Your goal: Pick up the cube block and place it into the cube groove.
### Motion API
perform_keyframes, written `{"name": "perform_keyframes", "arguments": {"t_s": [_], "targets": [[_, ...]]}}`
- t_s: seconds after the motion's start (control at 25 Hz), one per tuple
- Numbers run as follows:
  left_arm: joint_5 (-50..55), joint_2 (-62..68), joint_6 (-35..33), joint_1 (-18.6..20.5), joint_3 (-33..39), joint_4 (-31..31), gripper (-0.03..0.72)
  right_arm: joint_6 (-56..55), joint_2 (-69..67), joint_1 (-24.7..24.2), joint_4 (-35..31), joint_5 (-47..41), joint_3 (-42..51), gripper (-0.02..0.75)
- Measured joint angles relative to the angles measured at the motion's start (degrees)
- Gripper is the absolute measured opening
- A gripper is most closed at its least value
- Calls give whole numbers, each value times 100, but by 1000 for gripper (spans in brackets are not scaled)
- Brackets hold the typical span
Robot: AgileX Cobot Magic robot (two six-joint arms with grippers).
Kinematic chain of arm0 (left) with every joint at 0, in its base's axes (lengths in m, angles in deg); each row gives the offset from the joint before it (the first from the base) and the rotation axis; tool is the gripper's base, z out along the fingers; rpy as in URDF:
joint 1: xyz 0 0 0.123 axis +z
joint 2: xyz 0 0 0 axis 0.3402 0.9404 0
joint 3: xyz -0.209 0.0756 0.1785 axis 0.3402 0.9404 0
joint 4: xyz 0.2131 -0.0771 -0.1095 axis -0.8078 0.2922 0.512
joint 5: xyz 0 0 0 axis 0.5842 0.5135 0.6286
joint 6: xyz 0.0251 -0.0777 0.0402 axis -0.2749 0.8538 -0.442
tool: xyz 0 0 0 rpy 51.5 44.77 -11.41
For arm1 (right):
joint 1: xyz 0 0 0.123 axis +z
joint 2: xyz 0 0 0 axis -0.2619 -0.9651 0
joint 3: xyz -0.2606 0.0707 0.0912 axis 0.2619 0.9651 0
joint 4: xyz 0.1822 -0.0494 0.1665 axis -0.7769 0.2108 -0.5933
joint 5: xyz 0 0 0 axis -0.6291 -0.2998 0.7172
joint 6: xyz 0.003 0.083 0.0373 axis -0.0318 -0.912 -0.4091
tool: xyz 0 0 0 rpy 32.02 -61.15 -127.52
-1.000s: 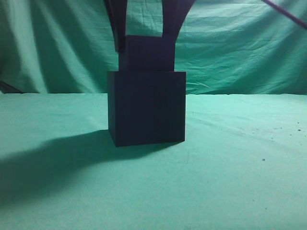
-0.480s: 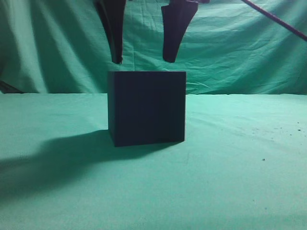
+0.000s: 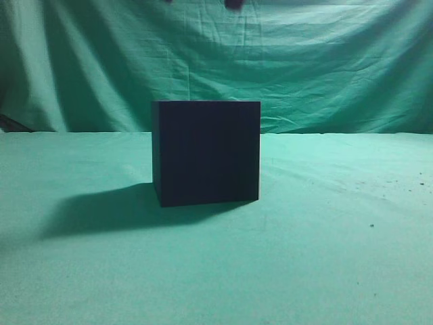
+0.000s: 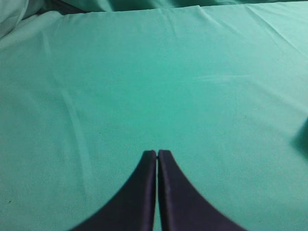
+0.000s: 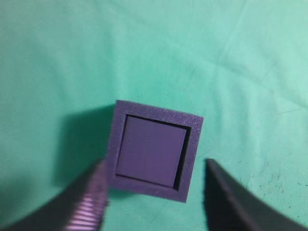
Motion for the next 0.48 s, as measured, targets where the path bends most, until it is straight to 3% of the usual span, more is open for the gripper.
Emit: {"name": "perform_keyframes", "arguments": {"t_s": [0.16,0.24,0.32,0.48], "targets": [[0,0,0,0,0,0,0,0,822,0,-55,-22,-25,158],[0,0,0,0,0,0,0,0,1320,0,-115,-58,-35,60],[0,0,0,0,0,0,0,4,1884,0,-143,-77,-35,0],[0,0,0,0,0,0,0,311,3036,0,-152,-99,374,0]]}}
